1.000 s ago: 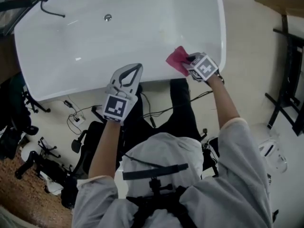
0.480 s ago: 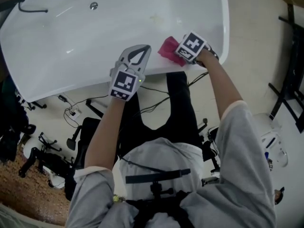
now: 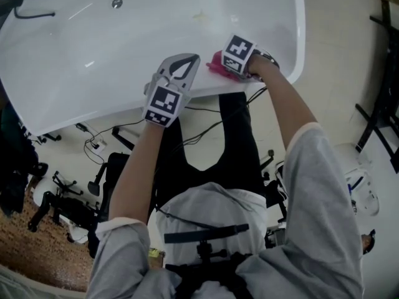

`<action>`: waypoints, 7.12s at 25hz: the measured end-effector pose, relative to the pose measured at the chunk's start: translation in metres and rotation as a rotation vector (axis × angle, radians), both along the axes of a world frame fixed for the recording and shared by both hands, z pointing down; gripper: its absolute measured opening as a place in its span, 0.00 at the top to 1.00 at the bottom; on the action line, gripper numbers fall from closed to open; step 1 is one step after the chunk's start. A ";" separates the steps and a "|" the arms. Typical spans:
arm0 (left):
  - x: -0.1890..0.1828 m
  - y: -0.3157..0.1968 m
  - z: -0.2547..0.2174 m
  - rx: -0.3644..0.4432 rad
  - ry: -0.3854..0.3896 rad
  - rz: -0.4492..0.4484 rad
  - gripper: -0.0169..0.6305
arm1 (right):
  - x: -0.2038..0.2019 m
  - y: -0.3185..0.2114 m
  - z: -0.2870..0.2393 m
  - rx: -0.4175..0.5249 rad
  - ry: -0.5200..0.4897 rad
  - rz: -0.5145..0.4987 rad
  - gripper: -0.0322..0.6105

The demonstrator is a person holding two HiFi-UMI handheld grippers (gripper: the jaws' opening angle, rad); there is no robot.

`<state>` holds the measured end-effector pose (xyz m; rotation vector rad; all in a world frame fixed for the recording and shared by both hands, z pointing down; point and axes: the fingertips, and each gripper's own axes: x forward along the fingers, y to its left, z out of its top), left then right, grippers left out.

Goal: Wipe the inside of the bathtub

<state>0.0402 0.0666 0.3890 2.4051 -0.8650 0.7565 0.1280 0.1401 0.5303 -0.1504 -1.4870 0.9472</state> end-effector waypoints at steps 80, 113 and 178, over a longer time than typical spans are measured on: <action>-0.025 -0.009 0.153 -0.118 -0.043 0.257 0.97 | 0.012 -0.045 0.178 0.152 0.428 -0.120 0.85; -0.035 -0.005 0.227 -0.164 -0.083 0.347 0.97 | -0.048 -0.056 0.253 0.135 0.254 0.147 0.85; -0.091 -0.025 0.263 -0.178 -0.093 0.258 0.97 | -0.102 -0.191 0.290 0.667 0.135 0.405 0.84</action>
